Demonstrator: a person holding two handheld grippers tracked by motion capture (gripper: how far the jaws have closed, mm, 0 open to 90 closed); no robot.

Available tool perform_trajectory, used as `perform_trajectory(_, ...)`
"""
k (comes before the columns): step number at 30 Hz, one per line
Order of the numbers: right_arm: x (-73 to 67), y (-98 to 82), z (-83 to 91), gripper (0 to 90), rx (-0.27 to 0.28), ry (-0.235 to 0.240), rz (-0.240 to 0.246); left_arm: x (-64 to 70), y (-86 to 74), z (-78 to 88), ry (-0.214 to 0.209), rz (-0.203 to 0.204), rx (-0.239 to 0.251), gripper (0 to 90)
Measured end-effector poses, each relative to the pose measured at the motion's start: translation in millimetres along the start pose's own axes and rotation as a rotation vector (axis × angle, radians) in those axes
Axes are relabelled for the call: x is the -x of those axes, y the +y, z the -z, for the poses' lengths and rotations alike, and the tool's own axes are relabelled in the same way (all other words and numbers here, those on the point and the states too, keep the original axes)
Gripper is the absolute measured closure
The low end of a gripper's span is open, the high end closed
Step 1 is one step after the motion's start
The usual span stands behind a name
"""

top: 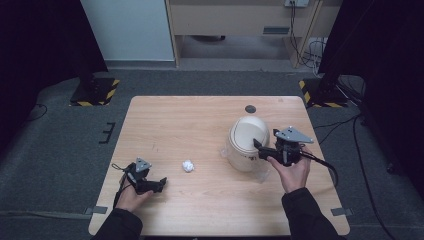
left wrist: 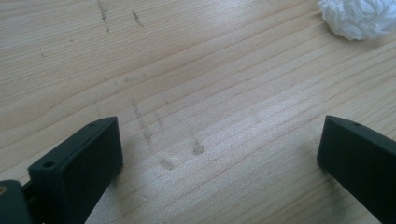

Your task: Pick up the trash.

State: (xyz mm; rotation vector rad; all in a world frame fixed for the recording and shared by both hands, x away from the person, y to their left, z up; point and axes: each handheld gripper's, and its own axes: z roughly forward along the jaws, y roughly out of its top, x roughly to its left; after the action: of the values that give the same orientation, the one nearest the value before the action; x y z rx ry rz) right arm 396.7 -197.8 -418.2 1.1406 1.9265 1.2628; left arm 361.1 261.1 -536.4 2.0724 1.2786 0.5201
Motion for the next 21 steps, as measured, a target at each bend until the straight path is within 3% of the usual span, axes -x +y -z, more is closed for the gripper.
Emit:
perform_trajectory(8, -2.4, -3.5, -6.3, 18.2, -0.033, -0.017, 0.02, 0.0, 0.0, 0.0, 0.0, 0.0, 0.0, 0.0)
perform_trajectory(21, -3.4, -4.7, -18.3, 18.0, -0.07, -0.048, 0.003, 0.0, 0.0, 0.0, 0.0, 0.0, 0.0, 0.0)
